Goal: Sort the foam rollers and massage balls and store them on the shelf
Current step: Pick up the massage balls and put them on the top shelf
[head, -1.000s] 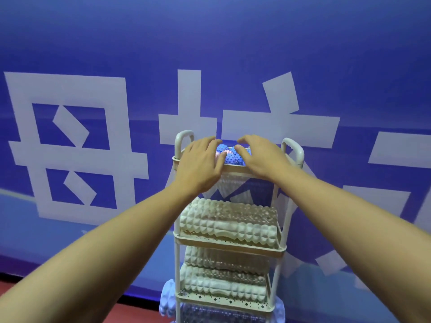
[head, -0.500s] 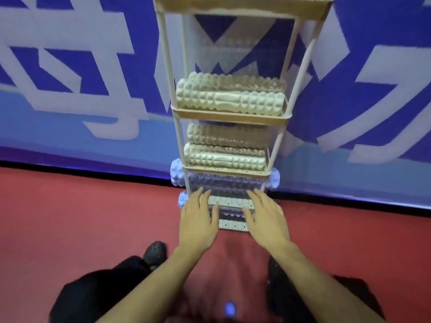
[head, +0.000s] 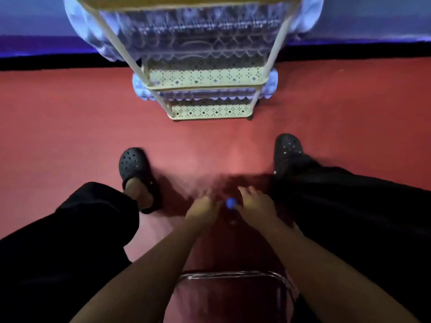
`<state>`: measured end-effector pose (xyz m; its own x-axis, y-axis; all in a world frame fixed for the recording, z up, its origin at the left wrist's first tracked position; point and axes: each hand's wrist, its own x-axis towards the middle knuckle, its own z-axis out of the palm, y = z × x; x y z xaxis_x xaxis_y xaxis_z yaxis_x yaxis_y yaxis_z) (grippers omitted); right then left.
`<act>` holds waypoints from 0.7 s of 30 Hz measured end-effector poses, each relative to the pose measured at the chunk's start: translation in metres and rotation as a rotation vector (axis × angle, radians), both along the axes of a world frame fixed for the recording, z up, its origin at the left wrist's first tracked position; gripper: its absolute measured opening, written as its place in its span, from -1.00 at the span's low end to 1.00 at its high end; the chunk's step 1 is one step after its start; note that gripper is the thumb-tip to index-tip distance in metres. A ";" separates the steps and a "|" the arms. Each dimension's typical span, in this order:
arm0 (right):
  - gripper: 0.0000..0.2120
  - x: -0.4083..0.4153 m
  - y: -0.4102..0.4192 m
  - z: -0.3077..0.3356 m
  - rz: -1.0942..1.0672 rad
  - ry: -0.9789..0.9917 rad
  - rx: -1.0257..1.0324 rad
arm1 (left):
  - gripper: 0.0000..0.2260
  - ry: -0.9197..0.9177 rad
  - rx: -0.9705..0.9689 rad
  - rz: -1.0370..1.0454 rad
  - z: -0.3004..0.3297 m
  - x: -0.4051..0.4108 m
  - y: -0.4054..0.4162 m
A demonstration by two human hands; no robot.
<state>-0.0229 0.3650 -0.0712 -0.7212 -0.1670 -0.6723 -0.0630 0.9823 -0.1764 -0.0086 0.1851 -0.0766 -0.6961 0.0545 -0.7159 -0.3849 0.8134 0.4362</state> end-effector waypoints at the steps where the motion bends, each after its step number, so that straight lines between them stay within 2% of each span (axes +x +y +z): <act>1: -0.38 0.001 -0.002 -0.020 -0.024 -0.030 -0.007 | -0.63 -0.056 0.010 0.074 -0.018 0.000 0.002; 3: -0.39 0.002 -0.005 -0.055 -0.063 -0.092 -0.012 | -0.69 -0.168 0.023 0.205 -0.051 0.002 0.004; 6: -0.36 0.002 -0.011 -0.102 -0.074 -0.176 -0.011 | -0.59 -0.273 0.025 0.290 -0.091 0.011 0.004; 11: -0.40 0.014 -0.023 -0.135 -0.112 -0.246 -0.028 | -0.66 -0.292 -0.029 0.320 -0.107 0.014 -0.005; 16: -0.47 0.008 -0.028 -0.103 -0.151 -0.142 -0.077 | -0.69 -0.207 -0.031 0.192 -0.080 -0.002 -0.015; 21: -0.54 -0.020 -0.021 -0.016 -0.201 0.038 -0.142 | -0.65 -0.023 -0.154 -0.027 0.005 -0.028 -0.023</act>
